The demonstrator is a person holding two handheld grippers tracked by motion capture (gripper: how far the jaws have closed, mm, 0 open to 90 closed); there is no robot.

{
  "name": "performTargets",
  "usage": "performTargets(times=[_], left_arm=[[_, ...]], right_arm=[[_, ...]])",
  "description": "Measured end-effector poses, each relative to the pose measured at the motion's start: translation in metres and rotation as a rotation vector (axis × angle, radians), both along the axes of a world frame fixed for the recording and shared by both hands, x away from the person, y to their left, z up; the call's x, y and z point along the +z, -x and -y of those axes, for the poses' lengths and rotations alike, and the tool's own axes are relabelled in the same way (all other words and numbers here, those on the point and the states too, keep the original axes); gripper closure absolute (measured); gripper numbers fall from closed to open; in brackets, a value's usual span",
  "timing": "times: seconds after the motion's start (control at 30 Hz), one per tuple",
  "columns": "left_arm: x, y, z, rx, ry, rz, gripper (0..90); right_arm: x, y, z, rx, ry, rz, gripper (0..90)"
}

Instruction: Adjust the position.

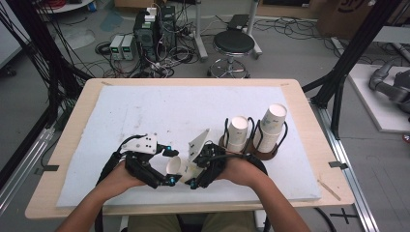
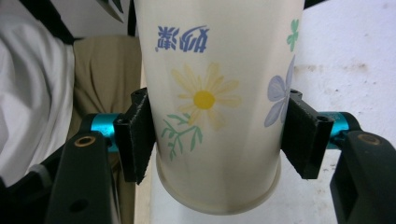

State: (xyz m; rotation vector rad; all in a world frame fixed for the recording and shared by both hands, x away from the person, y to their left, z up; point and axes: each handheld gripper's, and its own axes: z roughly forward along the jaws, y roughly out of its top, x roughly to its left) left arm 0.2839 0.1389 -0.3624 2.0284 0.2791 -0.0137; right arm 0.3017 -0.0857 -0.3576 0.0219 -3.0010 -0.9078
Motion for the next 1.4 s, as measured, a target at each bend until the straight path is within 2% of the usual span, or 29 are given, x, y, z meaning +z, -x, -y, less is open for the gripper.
performTargets(times=[0.17, 0.33, 0.43, 0.67, 0.87, 0.97, 1.0, 1.03, 1.07, 1.13, 1.17, 1.2, 1.23, 1.27, 1.3, 1.33, 1.37, 1.4], left_arm=[[-0.002, 0.000, 0.003, -0.025, -0.030, -0.008, 23.6], [-0.003, 0.000, 0.005, -0.044, -0.047, -0.006, 27.1], [-0.004, 0.000, 0.005, -0.063, -0.057, -0.007, 34.6], [-0.006, 0.000, 0.008, -0.081, -0.085, -0.005, 35.7], [-0.006, 0.001, 0.008, -0.076, -0.083, 0.000, 37.0], [-0.005, 0.000, 0.006, -0.075, -0.076, 0.007, 37.2], [-0.005, 0.000, 0.006, -0.068, -0.070, 0.007, 37.2], [-0.005, -0.001, 0.005, -0.064, -0.060, 0.004, 37.2], [-0.005, -0.001, 0.003, -0.054, -0.050, -0.001, 37.2], [-0.005, -0.002, -0.001, -0.036, -0.028, -0.005, 37.2], [-0.006, -0.003, -0.003, -0.028, -0.015, -0.007, 37.2], [-0.006, -0.004, -0.005, -0.024, -0.001, -0.008, 37.2], [-0.007, -0.004, -0.007, -0.017, 0.009, -0.012, 37.2], [-0.008, -0.004, -0.009, -0.010, 0.020, -0.016, 37.2], [-0.010, -0.005, -0.011, -0.005, 0.030, -0.022, 37.1], [-0.011, -0.005, -0.012, -0.002, 0.033, -0.021, 37.1], [-0.012, -0.005, -0.013, 0.004, 0.039, -0.021, 37.1], [-0.013, -0.005, -0.014, 0.006, 0.045, -0.021, 37.1]], right_arm=[[0.001, 0.001, -0.007, 0.013, 0.065, -0.006, 35.0], [0.003, 0.001, -0.010, 0.024, 0.077, -0.012, 35.0], [0.002, 0.001, -0.011, 0.034, 0.108, -0.027, 35.0], [-0.001, 0.002, -0.012, 0.038, 0.131, -0.036, 35.1], [-0.001, 0.002, -0.012, 0.032, 0.136, -0.040, 34.0], [-0.001, 0.001, -0.010, 0.018, 0.108, -0.041, 29.8], [-0.001, 0.001, -0.009, 0.008, 0.089, -0.039, 25.9], [0.000, 0.000, -0.006, -0.009, 0.048, -0.034, 21.8], [0.000, 0.000, -0.006, -0.009, 0.048, -0.034, 21.8], [0.004, 0.000, 0.001, -0.023, -0.009, -0.039, 21.6], [0.006, 0.000, 0.006, -0.039, -0.063, -0.030, 20.8], [0.006, 0.000, 0.006, -0.039, -0.063, -0.030, 20.8], [0.007, 0.001, 0.013, -0.067, -0.122, -0.029, 20.7], [0.007, 0.001, 0.013, -0.067, -0.122, -0.029, 20.7], [0.008, 0.001, 0.015, -0.082, -0.148, -0.026, 20.7], [0.009, 0.002, 0.021, -0.100, -0.208, -0.005, 20.7], [0.010, 0.003, 0.023, -0.111, -0.235, 0.000, 20.7], [0.010, 0.003, 0.023, -0.111, -0.235, 0.000, 20.7]])
